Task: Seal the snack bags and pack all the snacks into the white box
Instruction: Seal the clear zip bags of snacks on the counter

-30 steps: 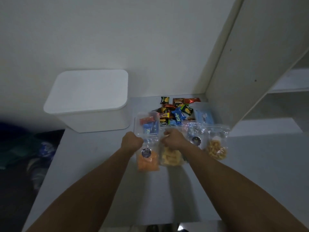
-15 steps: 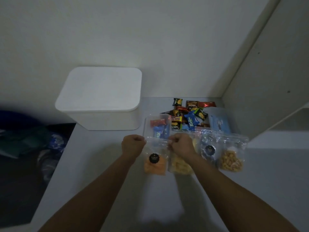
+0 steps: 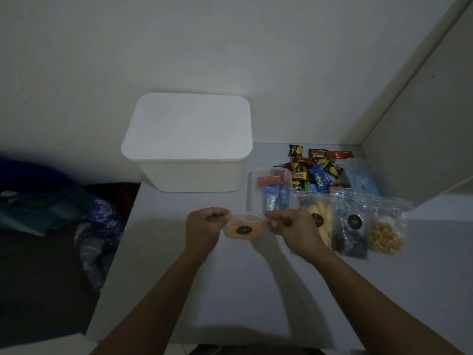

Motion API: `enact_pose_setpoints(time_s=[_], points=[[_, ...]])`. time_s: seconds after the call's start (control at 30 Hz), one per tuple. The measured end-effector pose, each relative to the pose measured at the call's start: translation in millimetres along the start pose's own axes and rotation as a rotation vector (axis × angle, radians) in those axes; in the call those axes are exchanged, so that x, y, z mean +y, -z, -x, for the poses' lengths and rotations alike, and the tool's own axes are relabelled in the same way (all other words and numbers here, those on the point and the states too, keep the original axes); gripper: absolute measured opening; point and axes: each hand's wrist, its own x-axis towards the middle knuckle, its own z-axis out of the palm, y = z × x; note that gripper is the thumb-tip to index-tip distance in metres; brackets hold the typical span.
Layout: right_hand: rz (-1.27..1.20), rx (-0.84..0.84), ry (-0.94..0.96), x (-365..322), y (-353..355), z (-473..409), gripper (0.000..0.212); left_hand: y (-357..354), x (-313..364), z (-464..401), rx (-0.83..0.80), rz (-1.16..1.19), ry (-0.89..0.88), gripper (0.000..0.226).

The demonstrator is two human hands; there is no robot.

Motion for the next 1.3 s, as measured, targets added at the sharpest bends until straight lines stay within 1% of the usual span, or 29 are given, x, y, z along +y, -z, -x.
enact_pose_setpoints(time_s=[0.3,0.47,0.53,0.57,0.63,0.7,0.83,0.97,1.1,1.2,1.3], points=[[-0.04,-0.014,0.02,-27.1,-25.1,6.8,0.027,21.3,-1.5,0.5,0.032,0.129,0.026,0.01],[-0.108,0.082,0.072,-42.2,-27.5,4.8,0.025,30.3,6.2,-1.3,0.136,0.282,0.057,0.012],[-0.135,0.13,0.093,-46.8,-30.9,1.9,0.024,29.1,8.1,-1.6,0.147,0.309,0.064,0.013],[-0.122,0.121,0.09,-48.2,-33.0,0.4,0.024,27.2,8.0,-2.2,0.147,0.315,0.084,0.014],[-0.089,0.093,0.072,-48.5,-37.1,-1.1,0.025,24.4,8.3,-2.2,0.128,0.31,0.125,0.013],[-0.087,0.11,0.069,-48.6,-36.5,-4.6,0.025,22.7,12.0,-4.4,0.098,0.301,0.117,0.011],[-0.064,0.082,0.067,-51.1,-32.9,-5.9,0.025,24.8,16.5,-8.1,0.09,0.289,0.094,0.008],[-0.037,0.079,0.07,-53.2,-29.9,-7.0,0.023,26.2,17.9,-14.0,0.059,0.246,0.084,0.013],[0.038,0.153,0.109,-53.1,-28.0,-10.8,0.021,27.2,22.2,-17.6,0.042,0.139,0.016,0.019],[-0.015,0.201,0.167,-56.3,-26.2,-10.5,0.021,26.9,26.0,-18.4,0.053,0.067,-0.022,0.019],[-0.066,0.204,0.169,-58.6,-24.3,-9.1,0.03,27.3,28.0,-20.8,0.069,0.041,-0.019,0.015]])
